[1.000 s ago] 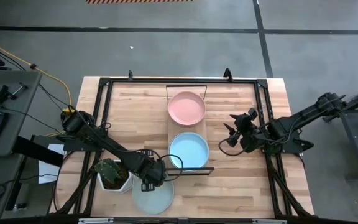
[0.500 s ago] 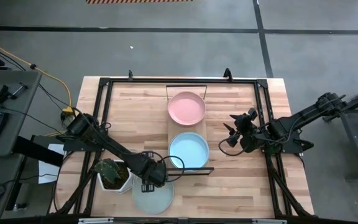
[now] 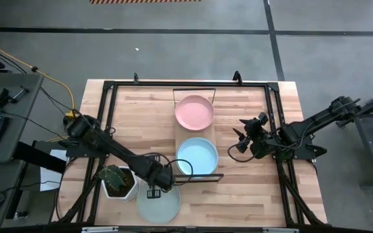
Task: Place and stack plates onto a shelf
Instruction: Stack the gray plate on top of the blue on the shelf
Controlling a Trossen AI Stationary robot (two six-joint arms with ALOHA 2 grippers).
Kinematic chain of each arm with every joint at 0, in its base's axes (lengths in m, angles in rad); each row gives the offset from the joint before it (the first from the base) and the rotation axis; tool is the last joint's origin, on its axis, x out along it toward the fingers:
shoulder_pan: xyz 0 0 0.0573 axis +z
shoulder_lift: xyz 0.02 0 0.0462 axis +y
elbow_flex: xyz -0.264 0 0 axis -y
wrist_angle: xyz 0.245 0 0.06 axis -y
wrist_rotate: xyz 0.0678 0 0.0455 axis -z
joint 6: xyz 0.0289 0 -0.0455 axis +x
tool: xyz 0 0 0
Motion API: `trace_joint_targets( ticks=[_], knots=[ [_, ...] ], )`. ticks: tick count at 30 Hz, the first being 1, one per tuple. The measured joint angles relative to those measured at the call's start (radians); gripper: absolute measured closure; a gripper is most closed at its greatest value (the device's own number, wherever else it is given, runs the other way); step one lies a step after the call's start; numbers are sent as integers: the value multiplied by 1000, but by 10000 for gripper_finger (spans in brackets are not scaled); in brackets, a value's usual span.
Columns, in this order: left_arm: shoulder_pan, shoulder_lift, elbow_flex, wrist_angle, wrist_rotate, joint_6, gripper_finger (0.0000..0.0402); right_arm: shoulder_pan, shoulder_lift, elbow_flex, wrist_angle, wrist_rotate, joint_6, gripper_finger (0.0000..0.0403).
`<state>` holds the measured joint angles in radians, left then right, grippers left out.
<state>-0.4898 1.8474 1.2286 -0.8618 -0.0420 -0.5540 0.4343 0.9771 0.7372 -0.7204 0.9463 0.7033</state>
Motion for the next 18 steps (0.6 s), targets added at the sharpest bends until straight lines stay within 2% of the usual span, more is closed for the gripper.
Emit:
trace_joint_targets(
  ticks=[6, 18],
  knots=[
    [9, -103, 6, -14, 28, 33, 399, 0, 7, 0, 0, -1, 0, 192],
    [37, -306, 6, -13, 309, 95, 401, 0, 51, 0, 3, -14, -3, 192]
  ],
)
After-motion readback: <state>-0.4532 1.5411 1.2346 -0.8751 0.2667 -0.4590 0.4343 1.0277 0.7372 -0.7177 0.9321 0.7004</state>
